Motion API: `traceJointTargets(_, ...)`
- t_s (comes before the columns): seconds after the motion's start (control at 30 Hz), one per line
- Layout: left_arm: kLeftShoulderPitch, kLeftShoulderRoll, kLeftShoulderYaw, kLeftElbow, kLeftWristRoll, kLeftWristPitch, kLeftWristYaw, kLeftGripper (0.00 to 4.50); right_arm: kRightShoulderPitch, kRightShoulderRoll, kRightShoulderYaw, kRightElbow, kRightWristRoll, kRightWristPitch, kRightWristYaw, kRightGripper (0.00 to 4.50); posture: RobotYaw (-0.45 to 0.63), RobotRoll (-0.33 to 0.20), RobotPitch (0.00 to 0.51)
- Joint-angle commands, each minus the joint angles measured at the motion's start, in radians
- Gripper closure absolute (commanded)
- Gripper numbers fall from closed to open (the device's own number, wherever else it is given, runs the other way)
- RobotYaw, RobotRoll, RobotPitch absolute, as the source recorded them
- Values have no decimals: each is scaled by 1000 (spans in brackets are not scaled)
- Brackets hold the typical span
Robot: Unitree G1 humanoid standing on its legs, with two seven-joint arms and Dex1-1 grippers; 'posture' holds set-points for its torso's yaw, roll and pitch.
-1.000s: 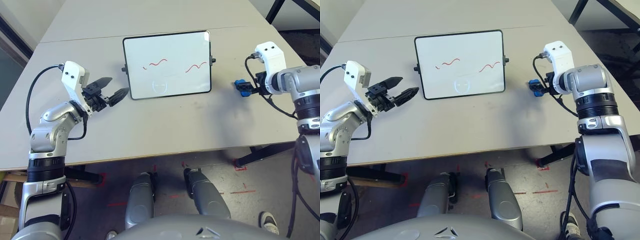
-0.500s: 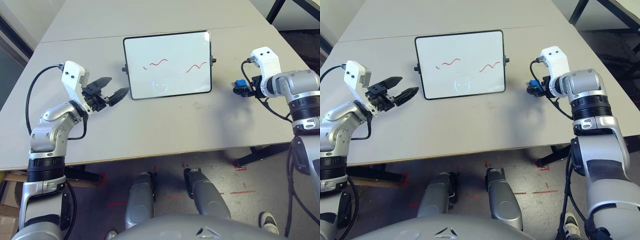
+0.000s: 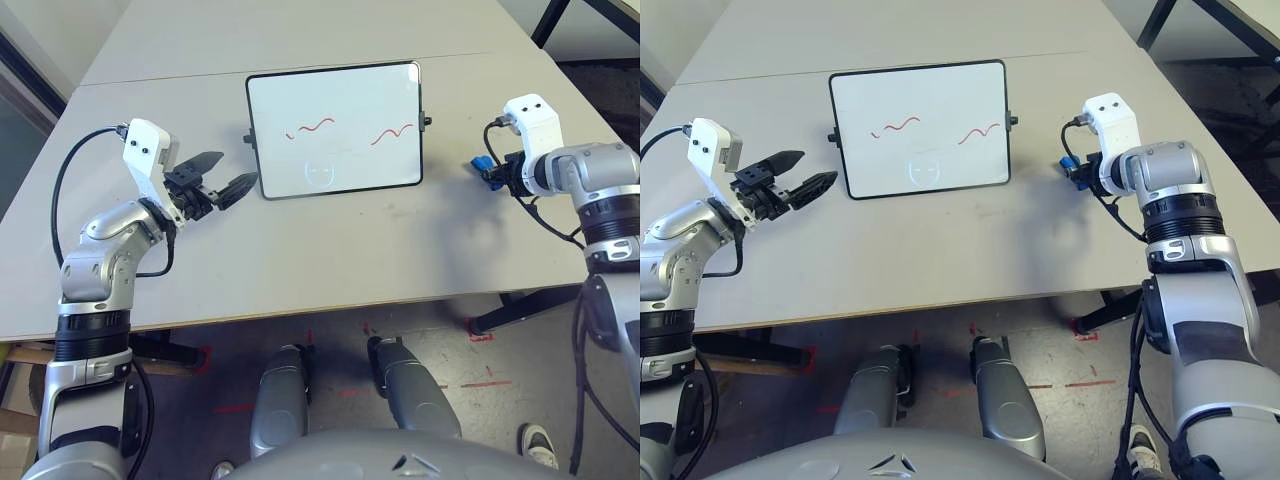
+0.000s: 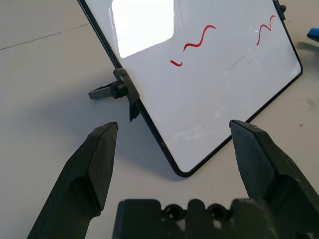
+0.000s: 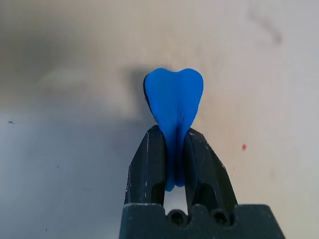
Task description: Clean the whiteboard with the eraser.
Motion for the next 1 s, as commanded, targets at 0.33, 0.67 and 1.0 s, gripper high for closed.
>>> traceJointTargets(0.33, -15, 1, -20, 24, 22, -7, -9, 0, 80, -155, 249, -321, -332, -542, 24, 4174, -137, 0, 169)
traceJointTargets(0.67, -48, -10, -46, 57, 35, -20, -19, 0, 71, -119, 372, -500, -594, -527, 98, 4197, -163, 0, 158)
traceJointTargets(1.0, -56, -15, -54, 69, 40, -26, -28, 0, 25, -54, 388, -460, -688, -535, 143, 4198, -161, 0, 158)
